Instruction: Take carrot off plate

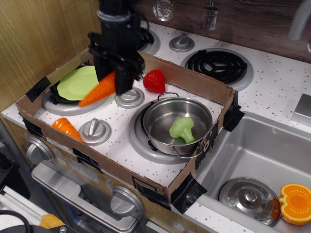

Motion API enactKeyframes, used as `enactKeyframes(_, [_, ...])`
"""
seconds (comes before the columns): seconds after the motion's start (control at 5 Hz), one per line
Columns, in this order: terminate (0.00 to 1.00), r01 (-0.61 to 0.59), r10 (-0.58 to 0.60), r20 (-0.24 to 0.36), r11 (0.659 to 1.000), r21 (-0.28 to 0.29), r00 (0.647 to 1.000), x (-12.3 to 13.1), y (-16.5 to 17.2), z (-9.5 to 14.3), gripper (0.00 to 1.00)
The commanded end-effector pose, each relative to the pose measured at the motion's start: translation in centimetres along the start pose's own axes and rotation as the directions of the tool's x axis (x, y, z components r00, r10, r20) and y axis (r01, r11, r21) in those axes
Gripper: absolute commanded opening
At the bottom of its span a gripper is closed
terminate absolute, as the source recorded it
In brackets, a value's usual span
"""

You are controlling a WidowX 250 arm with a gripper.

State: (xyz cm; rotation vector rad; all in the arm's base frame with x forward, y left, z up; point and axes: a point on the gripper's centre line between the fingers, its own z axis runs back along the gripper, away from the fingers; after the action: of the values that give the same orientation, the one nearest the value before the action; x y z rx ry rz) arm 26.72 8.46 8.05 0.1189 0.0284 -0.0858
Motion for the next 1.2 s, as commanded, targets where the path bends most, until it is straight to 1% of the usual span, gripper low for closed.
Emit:
enactKeyframes(0.0, [0.00, -0.070, 0.067, 0.095, 0.997, 0.026, 0.993, 0.6, -0.3, -0.4, 0.00])
enactKeyframes(0.2, [0.00, -0.090, 0.087, 0.122, 0.996, 0.016, 0.989, 1.4, 0.3, -1.6, 0.00])
enactKeyframes(0.4, [0.00, -0.105, 0.102, 0.133, 0.994, 0.016, 0.986, 2.1, 0.9, -2.3, 0.00])
enactKeyframes(0.6, [0.00, -0.105, 0.105, 0.148, 0.994, -0.009, 0.983, 2.4, 1.3, -3.4, 0.00])
enactKeyframes(0.8, [0.00, -0.103, 0.105, 0.151, 0.994, -0.022, 0.983, 3.0, 1.4, -4.2, 0.00])
enactKeyframes(1.0, [0.00, -0.076, 0.080, 0.166, 0.997, -0.031, 0.983, 4.0, 1.3, -4.9, 0.00])
